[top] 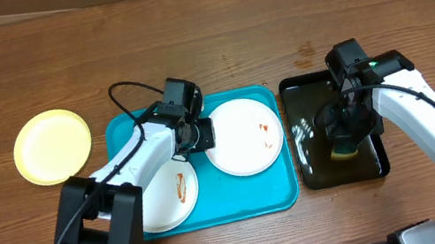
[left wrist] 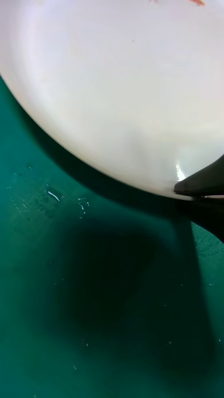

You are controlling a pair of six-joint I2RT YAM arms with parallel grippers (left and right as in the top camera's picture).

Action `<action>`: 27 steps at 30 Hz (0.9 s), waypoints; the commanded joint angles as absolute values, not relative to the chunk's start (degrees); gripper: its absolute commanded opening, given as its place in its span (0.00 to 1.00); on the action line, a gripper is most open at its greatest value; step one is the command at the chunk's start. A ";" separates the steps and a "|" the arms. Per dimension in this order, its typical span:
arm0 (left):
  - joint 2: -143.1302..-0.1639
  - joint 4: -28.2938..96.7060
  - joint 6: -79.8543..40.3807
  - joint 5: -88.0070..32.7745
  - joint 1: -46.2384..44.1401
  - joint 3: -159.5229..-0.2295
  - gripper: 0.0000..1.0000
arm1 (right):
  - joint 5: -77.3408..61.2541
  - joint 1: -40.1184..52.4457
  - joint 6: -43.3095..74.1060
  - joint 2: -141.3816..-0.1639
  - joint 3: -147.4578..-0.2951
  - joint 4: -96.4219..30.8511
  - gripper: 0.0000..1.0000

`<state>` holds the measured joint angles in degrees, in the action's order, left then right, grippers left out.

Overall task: Clean dirty plates on tray and stack at the side
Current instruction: 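Lift the sponge with the right gripper and carry it to the white plate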

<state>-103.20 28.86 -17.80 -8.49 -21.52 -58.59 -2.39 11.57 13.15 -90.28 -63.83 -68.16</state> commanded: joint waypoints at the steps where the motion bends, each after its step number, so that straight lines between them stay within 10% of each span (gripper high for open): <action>1: -104.12 29.80 -16.73 -3.31 -22.81 -59.05 0.04 | -3.95 11.55 9.04 -89.71 -63.59 -67.46 0.04; 27: -101.45 29.54 -17.96 3.66 -27.31 -59.11 0.04 | -11.62 12.49 3.84 -89.71 -69.63 -58.52 0.04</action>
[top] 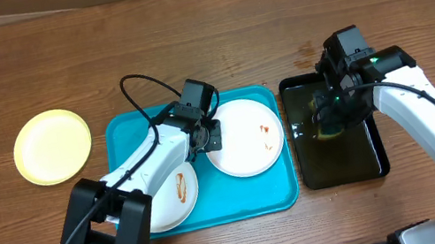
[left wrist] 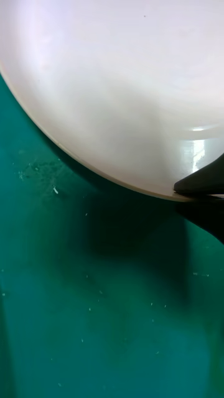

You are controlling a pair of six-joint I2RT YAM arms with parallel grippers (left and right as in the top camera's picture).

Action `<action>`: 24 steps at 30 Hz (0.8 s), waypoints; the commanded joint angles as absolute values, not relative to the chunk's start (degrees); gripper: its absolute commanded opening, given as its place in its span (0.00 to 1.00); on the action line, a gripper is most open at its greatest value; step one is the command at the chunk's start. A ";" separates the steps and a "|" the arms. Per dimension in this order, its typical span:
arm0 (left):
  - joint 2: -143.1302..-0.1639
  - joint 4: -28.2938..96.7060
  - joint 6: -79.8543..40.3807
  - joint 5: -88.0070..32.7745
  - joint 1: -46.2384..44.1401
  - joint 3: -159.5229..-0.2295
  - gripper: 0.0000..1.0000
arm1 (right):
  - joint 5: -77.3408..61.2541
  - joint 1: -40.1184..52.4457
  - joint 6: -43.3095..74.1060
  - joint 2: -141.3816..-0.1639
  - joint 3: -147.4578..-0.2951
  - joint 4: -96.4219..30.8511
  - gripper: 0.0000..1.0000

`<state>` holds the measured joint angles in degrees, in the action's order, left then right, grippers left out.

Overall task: Clean dirty plates on tray and stack at the side
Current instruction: 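Lift the sponge with the right gripper and carry it to the white plate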

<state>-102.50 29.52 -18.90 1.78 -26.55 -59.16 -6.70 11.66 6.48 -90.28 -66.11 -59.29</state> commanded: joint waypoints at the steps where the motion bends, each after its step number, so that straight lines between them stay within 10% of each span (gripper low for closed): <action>1: -101.45 29.52 -17.96 3.66 -27.31 -59.11 0.04 | -12.58 13.10 3.07 -89.71 -70.65 -58.46 0.04; 24: -101.47 29.58 -17.74 5.37 -26.87 -59.09 0.04 | 3.01 35.51 -18.52 -105.23 -73.03 -38.04 0.04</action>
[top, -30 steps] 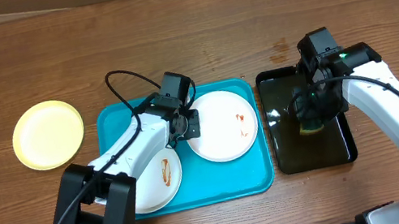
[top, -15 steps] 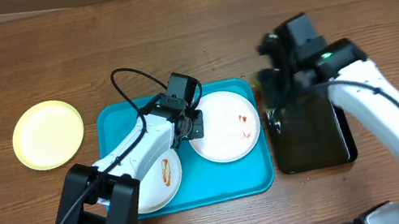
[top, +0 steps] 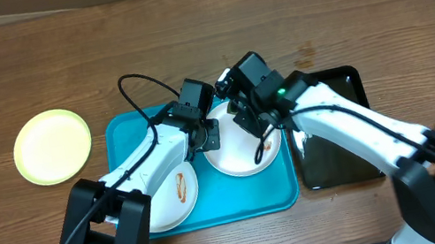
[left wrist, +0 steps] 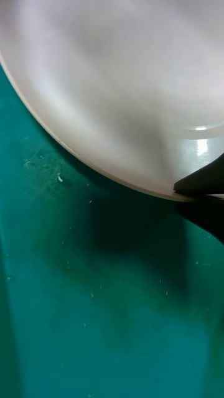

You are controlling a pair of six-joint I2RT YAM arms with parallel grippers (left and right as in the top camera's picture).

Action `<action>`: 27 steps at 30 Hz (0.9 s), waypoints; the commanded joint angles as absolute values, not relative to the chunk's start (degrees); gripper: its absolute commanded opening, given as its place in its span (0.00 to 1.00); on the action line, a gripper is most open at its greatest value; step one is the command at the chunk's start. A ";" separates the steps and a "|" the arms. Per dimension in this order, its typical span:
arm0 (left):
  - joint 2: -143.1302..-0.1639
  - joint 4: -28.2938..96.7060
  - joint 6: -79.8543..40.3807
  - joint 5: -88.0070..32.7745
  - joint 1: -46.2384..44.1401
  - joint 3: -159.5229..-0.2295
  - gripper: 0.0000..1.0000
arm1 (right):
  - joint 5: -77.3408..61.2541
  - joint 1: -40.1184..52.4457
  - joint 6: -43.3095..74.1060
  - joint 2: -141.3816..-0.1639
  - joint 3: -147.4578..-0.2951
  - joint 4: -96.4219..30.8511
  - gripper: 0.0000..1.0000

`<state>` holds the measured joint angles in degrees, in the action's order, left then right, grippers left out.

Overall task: Clean dirty plates on tray and stack at the side
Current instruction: 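Lift the sponge with the right gripper and carry it to the white plate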

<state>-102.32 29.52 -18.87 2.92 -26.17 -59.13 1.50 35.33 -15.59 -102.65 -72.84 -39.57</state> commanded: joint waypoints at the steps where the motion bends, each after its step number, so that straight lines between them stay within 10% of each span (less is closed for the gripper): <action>1: -101.47 29.61 -17.74 5.37 -26.85 -59.09 0.04 | 3.03 35.48 -19.27 -105.89 -73.03 -37.23 0.04; 27: -101.47 30.04 -17.78 6.39 -26.87 -59.09 0.04 | -9.15 28.84 -12.73 -106.54 -72.75 -35.64 0.04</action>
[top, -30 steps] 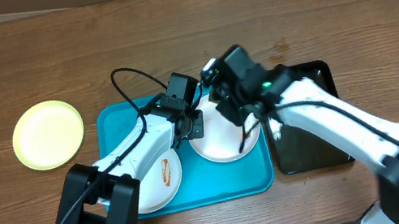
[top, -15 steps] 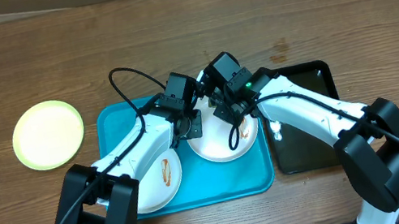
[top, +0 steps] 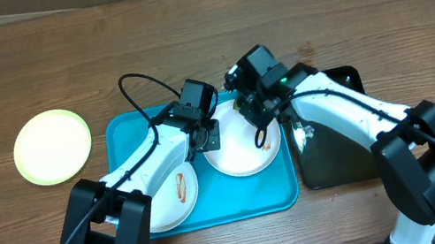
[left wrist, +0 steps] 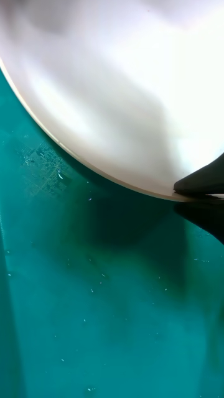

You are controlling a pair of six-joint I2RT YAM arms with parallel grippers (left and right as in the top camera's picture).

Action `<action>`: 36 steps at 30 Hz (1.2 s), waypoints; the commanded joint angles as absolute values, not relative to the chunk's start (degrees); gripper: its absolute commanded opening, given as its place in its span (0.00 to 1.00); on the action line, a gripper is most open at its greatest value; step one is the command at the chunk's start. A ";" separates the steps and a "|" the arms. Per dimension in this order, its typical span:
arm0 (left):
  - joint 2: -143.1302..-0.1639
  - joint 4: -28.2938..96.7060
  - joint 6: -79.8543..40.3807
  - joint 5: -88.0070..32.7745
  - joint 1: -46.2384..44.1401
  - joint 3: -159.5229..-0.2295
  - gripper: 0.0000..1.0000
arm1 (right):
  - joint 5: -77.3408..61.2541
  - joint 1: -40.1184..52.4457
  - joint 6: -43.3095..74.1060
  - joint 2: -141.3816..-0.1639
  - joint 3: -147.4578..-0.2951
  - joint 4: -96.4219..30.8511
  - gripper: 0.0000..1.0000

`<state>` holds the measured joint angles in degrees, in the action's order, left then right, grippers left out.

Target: Clean dirty plates on tray and stack at the side

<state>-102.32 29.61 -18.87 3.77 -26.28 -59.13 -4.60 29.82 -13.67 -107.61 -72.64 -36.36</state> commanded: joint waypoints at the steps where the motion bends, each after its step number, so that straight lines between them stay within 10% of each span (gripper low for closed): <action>1: -101.47 30.04 -17.78 6.37 -26.87 -59.09 0.04 | -9.08 28.71 -13.96 -106.54 -72.75 -35.68 0.04; 36: -101.49 29.95 -18.35 6.37 -26.87 -59.09 0.04 | -3.29 29.17 5.17 -113.54 -72.71 -35.88 0.04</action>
